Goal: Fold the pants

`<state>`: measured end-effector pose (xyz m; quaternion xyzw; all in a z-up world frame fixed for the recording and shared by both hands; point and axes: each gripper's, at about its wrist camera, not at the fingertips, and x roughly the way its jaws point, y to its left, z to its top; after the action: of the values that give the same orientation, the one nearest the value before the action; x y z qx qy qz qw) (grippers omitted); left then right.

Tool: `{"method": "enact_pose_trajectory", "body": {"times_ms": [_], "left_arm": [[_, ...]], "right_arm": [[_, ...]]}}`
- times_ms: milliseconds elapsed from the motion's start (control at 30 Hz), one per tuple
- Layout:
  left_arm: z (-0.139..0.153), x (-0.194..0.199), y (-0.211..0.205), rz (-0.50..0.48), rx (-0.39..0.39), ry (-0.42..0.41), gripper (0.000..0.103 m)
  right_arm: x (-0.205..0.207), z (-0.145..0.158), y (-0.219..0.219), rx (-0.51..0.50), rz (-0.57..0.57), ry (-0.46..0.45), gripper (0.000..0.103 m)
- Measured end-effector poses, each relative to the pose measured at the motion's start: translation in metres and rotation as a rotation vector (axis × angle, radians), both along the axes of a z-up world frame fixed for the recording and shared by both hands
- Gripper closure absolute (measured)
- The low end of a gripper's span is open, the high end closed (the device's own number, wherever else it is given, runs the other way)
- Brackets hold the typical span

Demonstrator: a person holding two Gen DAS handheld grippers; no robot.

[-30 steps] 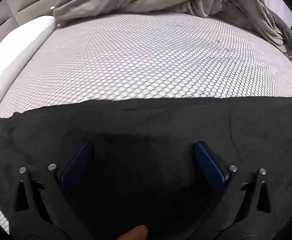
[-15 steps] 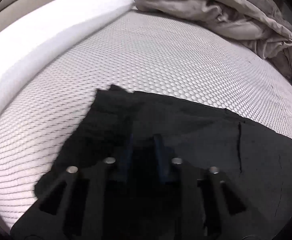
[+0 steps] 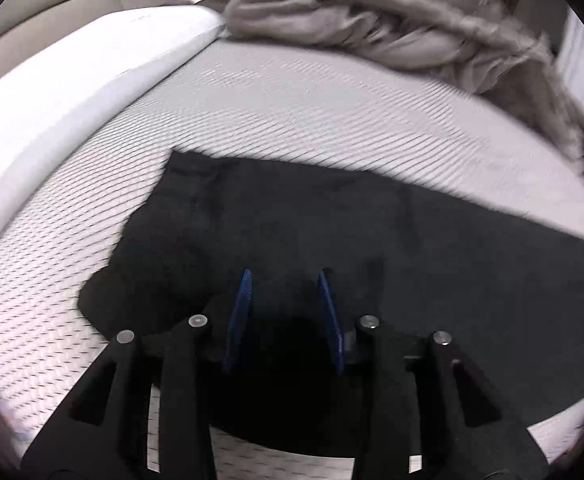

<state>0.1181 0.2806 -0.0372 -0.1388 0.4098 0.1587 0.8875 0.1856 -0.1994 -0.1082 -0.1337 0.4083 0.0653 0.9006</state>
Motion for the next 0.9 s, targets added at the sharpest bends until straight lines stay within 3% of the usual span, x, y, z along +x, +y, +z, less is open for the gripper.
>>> {"method": "enact_pose_trajectory", "body": {"times_ms": [133, 233, 300, 400, 467, 567, 633, 767, 900], "left_arm": [[0.016, 0.004, -0.044, -0.129, -0.047, -0.062, 0.061], [0.03, 0.018, -0.098, -0.254, -0.072, -0.084, 0.051], [0.032, 0.018, -0.138, -0.315, -0.059, -0.093, 0.027], [0.032, 0.018, -0.201, -0.406, -0.06, -0.115, 0.001], [0.026, 0.027, -0.244, -0.472, -0.067, -0.129, 0.001], [0.013, 0.024, -0.304, -0.558, -0.031, -0.091, 0.001], [0.006, 0.018, -0.339, -0.607, 0.003, -0.064, 0.001], [-0.013, 0.019, -0.379, -0.683, 0.011, -0.015, 0.001], [-0.034, 0.021, -0.398, -0.696, 0.08, 0.053, 0.001]], "right_arm": [[-0.019, 0.0, -0.046, -0.106, -0.124, -0.045, 0.002], [-0.039, -0.002, -0.09, -0.026, -0.195, -0.021, 0.003], [-0.051, -0.002, -0.118, -0.01, -0.289, -0.036, 0.003], [-0.062, -0.004, -0.156, 0.108, -0.38, -0.03, 0.003], [-0.07, 0.002, -0.168, 0.168, -0.387, -0.052, 0.003], [-0.086, 0.008, -0.198, 0.358, -0.424, -0.084, 0.002], [-0.094, 0.002, -0.229, 0.617, -0.468, -0.072, 0.002], [-0.097, -0.016, -0.26, 0.953, -0.512, -0.086, 0.003], [-0.069, -0.023, -0.273, 1.093, -0.546, -0.125, 0.003]]}}
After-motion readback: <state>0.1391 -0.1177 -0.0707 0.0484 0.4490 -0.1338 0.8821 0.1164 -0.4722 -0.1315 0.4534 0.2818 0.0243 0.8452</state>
